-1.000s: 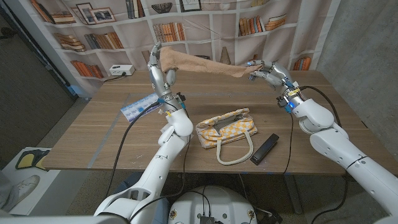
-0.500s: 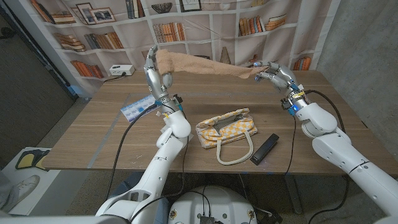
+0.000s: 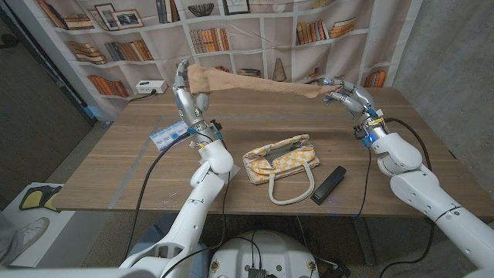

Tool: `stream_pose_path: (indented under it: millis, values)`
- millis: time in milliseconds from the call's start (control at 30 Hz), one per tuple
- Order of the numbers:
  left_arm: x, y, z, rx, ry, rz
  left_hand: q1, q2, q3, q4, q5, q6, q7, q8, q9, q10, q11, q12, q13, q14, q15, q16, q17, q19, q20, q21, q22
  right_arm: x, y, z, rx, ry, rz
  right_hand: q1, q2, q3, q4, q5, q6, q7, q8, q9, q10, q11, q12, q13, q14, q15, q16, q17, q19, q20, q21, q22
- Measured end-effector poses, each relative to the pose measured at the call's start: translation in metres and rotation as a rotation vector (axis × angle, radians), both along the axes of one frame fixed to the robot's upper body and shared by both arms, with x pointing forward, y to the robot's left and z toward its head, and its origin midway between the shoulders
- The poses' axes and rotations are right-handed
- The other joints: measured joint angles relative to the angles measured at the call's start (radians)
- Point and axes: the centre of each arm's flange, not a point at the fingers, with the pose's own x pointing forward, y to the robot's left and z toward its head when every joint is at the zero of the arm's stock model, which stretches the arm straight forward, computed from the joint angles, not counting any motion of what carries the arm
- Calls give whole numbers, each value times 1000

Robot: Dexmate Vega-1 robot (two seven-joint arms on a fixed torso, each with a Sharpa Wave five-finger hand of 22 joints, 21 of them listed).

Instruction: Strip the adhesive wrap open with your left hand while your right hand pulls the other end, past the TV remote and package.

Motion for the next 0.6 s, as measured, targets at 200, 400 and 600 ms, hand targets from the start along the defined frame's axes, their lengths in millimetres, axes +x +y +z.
stream_pose_path:
  millis: [200,400,600]
  values:
    - [-3,5,-6,-5,12,12,-3,3,0,0,0,0,0,0,-1,5,-6,0,0,0,0,0,0,0,0,0,0,2,-8,-2,21,11,-8,0,0,0,0,0,0,0,-5,2,0,0,0,0,1,-1,-4,0,-5,-5,3,-5]
    - [-6,10,-11,1,26,28,-5,5,4,-4,0,0,0,0,-4,5,-5,0,5,0,0,0,0,1,1,0,0,5,-17,-5,41,31,-19,0,0,0,0,0,0,0,-5,5,0,0,0,0,1,-1,-6,5,-10,-1,10,-9]
    - [-11,13,-14,5,32,39,-5,5,4,-4,8,0,0,0,-5,16,-5,0,5,13,-2,0,-1,5,5,0,0,5,-26,-7,47,49,-32,0,0,0,0,0,0,0,-5,5,0,0,0,0,1,-1,-8,10,-11,0,14,-17]
